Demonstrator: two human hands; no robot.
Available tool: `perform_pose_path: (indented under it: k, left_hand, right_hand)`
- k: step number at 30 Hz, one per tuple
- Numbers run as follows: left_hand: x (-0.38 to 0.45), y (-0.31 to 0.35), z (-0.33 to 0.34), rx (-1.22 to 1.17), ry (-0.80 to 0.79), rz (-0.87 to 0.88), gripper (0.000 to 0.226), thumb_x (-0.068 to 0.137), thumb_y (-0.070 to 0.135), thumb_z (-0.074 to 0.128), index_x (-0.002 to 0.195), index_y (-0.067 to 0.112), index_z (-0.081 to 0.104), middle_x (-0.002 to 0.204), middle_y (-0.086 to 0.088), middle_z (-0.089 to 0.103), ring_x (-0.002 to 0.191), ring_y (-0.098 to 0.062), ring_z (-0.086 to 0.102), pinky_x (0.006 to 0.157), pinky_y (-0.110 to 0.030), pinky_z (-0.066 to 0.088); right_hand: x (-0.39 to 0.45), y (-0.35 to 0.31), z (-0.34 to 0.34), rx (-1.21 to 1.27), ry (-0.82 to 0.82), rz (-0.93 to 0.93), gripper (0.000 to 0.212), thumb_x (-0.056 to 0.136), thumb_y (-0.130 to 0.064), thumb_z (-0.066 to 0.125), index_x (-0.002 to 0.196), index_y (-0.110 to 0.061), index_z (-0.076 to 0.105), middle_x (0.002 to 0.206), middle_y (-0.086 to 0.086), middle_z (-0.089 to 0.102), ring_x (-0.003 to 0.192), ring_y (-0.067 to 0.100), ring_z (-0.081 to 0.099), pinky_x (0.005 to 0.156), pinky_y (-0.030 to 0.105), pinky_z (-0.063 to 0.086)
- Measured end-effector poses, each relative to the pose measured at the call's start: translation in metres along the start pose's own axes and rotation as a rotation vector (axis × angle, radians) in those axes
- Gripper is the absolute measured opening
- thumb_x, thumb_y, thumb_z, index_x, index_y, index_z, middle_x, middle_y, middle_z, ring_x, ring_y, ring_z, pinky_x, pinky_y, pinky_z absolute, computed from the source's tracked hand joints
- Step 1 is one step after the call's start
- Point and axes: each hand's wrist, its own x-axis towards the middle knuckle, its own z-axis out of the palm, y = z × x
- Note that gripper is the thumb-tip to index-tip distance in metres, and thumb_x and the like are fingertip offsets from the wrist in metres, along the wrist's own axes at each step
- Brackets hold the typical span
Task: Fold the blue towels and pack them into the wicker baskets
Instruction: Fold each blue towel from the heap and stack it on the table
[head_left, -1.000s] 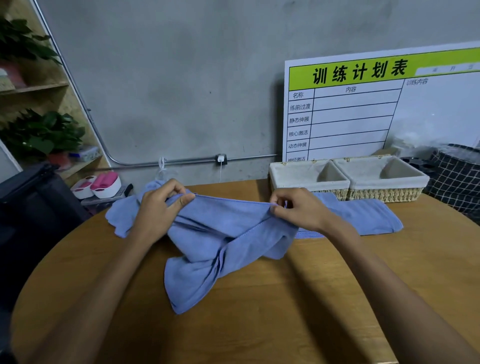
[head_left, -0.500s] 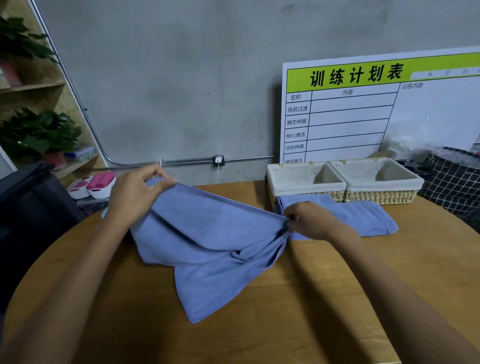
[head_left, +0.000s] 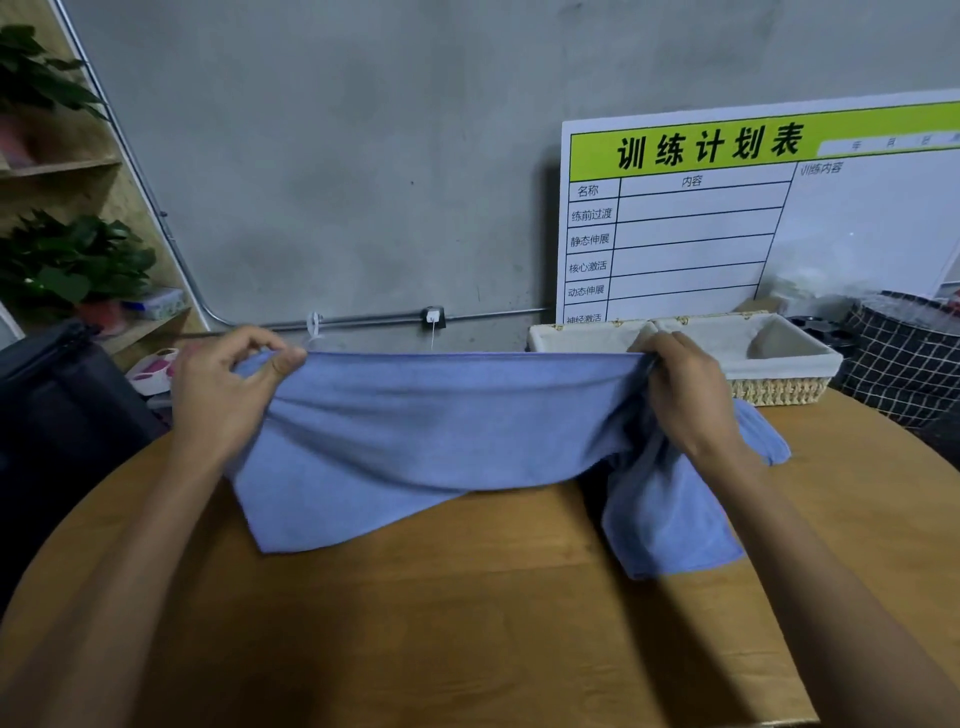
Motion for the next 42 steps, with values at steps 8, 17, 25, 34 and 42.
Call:
perform_pose_path:
  k: [8,17,25,34,42]
  left_hand:
    - [0.025,0.005,-0.031,0.031,0.13,0.048,0.014,0.089,0.032,0.075,0.092,0.019,0.072,0.087,-0.007,0.07,0.079,-0.002,0.064,0.077,-0.033,0.051]
    - [-0.089,-0.046,0.124,0.425,-0.398,0.083,0.023,0.087,0.032,0.05,0.096,0.029,0.071,0.098,0.004,0.057,0.088,-0.026,0.059,0.072,-0.041,0.044]
    - [-0.156,-0.08,0.134,0.433,-0.684,0.046,0.062,0.088,0.075,0.031,0.135,0.045,0.057,0.145,0.018,0.048,0.137,-0.009,0.043,0.109,-0.047,0.032]
    - [-0.168,-0.077,0.109,0.365,-0.825,0.116,0.077,0.082,0.09,0.019,0.147,0.053,0.037,0.159,0.034,0.018,0.152,0.0,0.008,0.12,-0.056,0.011]
    - [-0.16,-0.075,0.102,0.338,-0.875,0.136,0.077,0.08,0.091,0.027,0.145,0.053,0.038,0.157,0.036,0.018,0.151,0.005,0.005,0.122,-0.055,0.01]
  right_hand:
    - [0.039,-0.042,-0.092,-0.081,0.338,-0.22,0.023,0.086,-0.01,0.05,0.101,-0.018,0.065,0.101,0.005,0.066,0.093,0.031,0.06,0.068,0.042,0.048]
    - [-0.022,0.023,0.084,-0.384,-0.254,-0.104,0.025,0.086,-0.008,0.062,0.105,-0.021,0.07,0.107,0.008,0.061,0.093,0.037,0.057,0.073,0.041,0.038]
    - [-0.11,0.05,0.078,-0.137,-0.141,-0.317,0.026,0.097,-0.025,0.048,0.095,-0.013,0.071,0.099,0.005,0.056,0.081,0.032,0.052,0.067,0.042,0.043]
    - [-0.143,0.075,0.027,-0.147,-0.335,-0.111,0.038,0.087,-0.065,0.046,0.093,-0.036,0.07,0.093,-0.017,0.064,0.078,0.014,0.055,0.059,0.035,0.05]
    - [-0.115,0.104,0.038,-0.402,-0.242,-0.031,0.02,0.09,-0.043,0.061,0.088,-0.025,0.068,0.079,-0.002,0.06,0.078,0.032,0.062,0.065,0.039,0.042]
